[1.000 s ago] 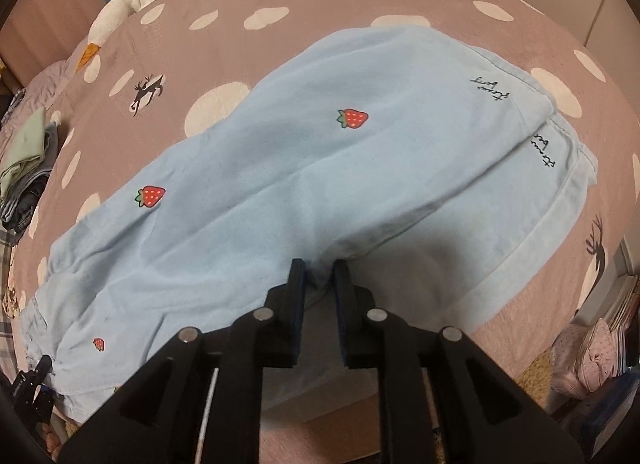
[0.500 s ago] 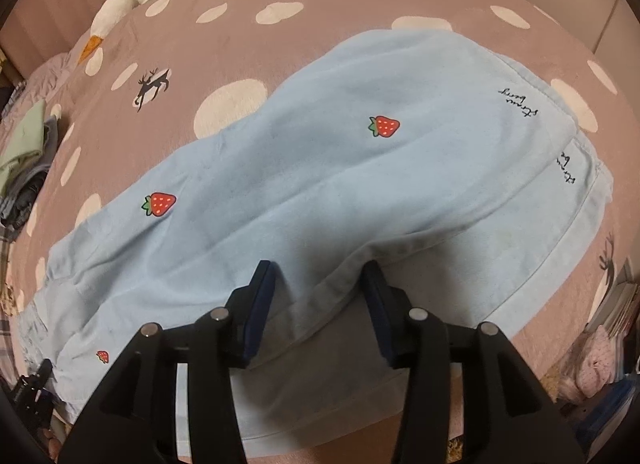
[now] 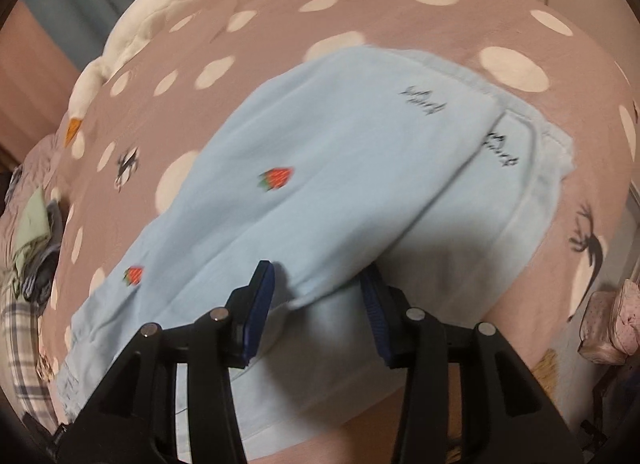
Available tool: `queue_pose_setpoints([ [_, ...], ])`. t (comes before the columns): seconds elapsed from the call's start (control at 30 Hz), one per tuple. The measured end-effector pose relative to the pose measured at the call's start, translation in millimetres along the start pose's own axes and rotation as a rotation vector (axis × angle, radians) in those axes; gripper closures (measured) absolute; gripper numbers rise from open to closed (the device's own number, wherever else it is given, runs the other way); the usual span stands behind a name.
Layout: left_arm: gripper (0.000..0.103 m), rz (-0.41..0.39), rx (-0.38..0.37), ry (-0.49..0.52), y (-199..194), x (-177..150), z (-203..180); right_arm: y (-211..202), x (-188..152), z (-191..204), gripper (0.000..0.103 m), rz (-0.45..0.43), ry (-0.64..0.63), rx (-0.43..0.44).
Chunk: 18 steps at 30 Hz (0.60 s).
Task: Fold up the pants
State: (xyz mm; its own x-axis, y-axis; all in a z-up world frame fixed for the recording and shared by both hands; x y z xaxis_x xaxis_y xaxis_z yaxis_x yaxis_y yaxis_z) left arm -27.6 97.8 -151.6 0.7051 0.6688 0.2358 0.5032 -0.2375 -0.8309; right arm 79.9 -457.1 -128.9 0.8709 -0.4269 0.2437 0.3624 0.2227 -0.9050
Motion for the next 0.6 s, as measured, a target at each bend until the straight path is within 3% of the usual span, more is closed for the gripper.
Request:
queue_pose_setpoints([
  [0.3,0.076,0.026,-0.007,0.012,-1.7,2.9,1.5,-12.3,20.2,-40.8,0.053,-0.064,0.116,-0.018],
  [0.57,0.076,0.042,-0.023,0.0,-1.5,6.2,2.0,-13.4,41.0,-72.7,0.053,-0.102,0.192,0.012],
  [0.6,0.078,0.042,-0.03,-0.007,-2.0,7.4,1.9,-11.7,46.0,-74.3,0.057,-0.108,0.198,0.015],
])
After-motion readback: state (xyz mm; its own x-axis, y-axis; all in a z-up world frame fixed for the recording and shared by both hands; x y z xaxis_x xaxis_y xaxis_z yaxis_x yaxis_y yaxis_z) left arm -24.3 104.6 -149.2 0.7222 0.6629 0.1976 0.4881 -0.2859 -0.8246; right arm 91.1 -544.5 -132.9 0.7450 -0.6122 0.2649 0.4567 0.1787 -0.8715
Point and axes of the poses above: each gripper's, at about its wrist camera, not at the fingertips, and y roughly the way its jaws point, z to its left, x to its top, the point moved 5 cm from there along y, roughly the way its jaws point, and after that the axes turned 4 degrees about z, right-handed, at the moved point
